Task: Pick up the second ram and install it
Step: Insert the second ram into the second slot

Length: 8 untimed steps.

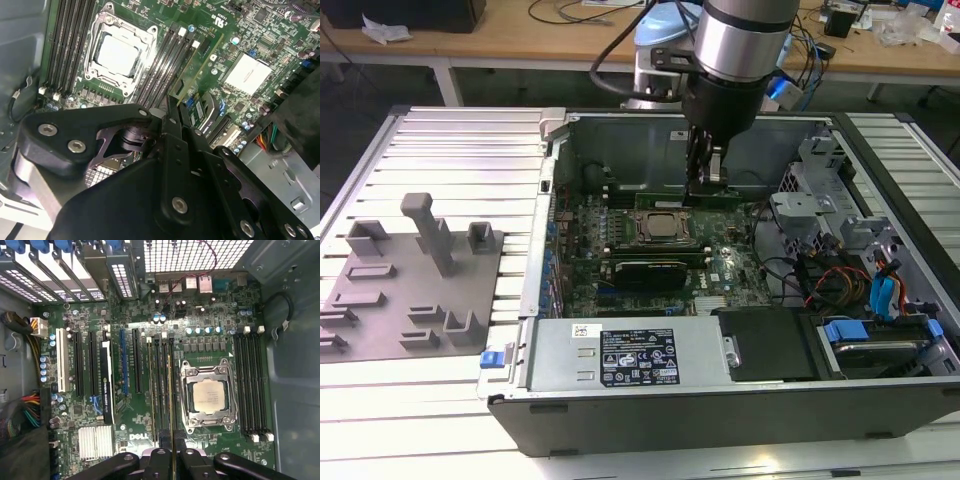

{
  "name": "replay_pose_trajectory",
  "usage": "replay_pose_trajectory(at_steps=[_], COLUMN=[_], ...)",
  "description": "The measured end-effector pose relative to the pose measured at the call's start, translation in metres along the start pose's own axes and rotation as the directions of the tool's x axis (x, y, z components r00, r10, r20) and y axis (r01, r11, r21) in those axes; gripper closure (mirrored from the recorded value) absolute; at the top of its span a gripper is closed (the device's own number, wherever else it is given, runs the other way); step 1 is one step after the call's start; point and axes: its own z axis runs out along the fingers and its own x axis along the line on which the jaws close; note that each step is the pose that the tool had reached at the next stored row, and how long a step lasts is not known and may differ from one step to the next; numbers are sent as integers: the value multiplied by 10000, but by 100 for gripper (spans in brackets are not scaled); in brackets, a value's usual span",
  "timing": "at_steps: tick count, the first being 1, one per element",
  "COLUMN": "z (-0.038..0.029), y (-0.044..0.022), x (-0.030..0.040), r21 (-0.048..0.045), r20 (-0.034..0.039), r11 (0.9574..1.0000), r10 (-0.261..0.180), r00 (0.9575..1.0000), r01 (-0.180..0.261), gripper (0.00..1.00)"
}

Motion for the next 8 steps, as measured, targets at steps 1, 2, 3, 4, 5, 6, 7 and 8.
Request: replay_pose_trajectory(at_steps=[1,2,3,4,5,6,7,8], z=[5,10,19,27,36,48,62,71], y=[0,-1,-1,-2,-2,-3,-4,-4], x=[0,0,0,1,1,1,1,1], r21=[0,0,0,0,0,-1,0,0], r20=[1,0,0,-1,0,0,0,0], r11=[10000,10000,10000,10000,10000,10000,10000,10000], r10=[0,0,0,0,0,0,0,1], r00=[10000,10000,10000,10000,10000,10000,10000,10000], r01=[0,0,0,0,0,0,0,-1], gripper=[87,87,87,87,87,87,87,87])
